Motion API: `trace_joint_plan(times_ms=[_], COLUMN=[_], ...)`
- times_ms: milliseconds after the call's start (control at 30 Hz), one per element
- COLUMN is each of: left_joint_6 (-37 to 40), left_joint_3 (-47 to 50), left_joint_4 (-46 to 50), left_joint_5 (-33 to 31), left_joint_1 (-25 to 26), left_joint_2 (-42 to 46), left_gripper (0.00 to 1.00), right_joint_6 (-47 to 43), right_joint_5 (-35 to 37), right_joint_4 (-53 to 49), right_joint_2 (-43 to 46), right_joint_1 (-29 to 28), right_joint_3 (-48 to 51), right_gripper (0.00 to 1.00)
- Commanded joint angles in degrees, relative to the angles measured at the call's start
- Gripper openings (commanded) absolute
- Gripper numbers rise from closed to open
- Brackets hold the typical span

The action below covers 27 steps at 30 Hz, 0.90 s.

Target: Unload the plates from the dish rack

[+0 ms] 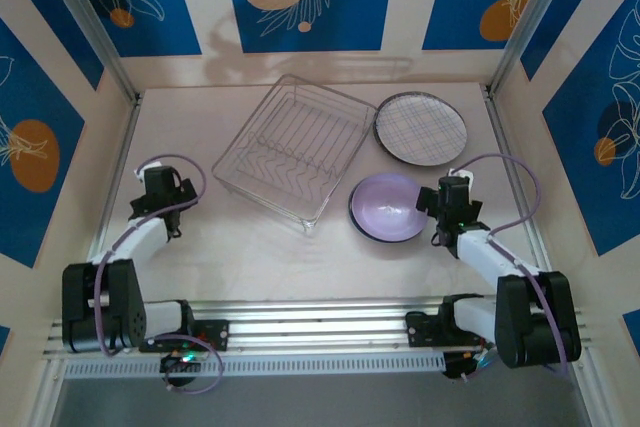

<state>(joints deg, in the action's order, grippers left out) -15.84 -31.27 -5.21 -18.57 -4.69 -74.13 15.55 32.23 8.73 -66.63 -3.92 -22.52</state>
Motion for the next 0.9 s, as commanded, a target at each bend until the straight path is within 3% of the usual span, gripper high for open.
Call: trace_joint_plan(times_ms=[0, 233, 400, 533, 633, 700, 767, 833, 867], left_joint_6=[3.59, 7.05, 8.17, 10.70, 11.04, 13.01, 14.96, 15.44, 14.45], left_joint_3=[2.11, 4.61, 2.73, 8.41, 8.88, 9.47, 12.08, 16.53, 16.90], left_joint_4=[-16.35, -31.36, -29.31, -38.79, -39.72, -41.43, -48.55, -65.06, -62.40], left_joint_5=[5.56, 8.41, 11.00, 11.84, 11.40, 9.38, 7.65, 6.14, 5.61], left_joint_1=[0.60, 1.45, 1.52, 3.30, 3.66, 5.56, 7.89, 8.20, 8.16], left_joint_2=[-3.38, -9.30, -10.50, -8.70, -8.73, -9.08, -11.23, -17.65, -16.23], left_gripper=[1.00, 1.00, 1.00, 1.00, 1.00, 1.00, 1.00, 1.00, 1.00], right_joint_6=[-3.63, -6.74, -6.98, -7.03, -7.24, -6.44, -5.67, -5.64, -5.33], right_joint_5=[-5.42, -12.57, -15.12, -16.40, -17.61, -14.74, -14.60, -14.14, -14.13], right_joint_4=[16.15, 27.58, 33.29, 37.85, 40.50, 48.85, 46.04, 48.42, 46.47], right_joint_2=[-1.84, -7.57, -12.29, -16.41, -17.65, -20.62, -19.01, -20.14, -19.54], right_joint_1=[0.58, 1.06, 1.96, 2.54, 2.61, 2.43, 2.80, 2.96, 3.01], right_joint_3=[1.16, 1.10, 0.38, 0.84, 1.76, 4.52, 4.47, 4.68, 4.24], right_gripper=[0.99, 0.99, 0.99, 0.99, 0.99, 0.99, 0.99, 0.99, 0.99])
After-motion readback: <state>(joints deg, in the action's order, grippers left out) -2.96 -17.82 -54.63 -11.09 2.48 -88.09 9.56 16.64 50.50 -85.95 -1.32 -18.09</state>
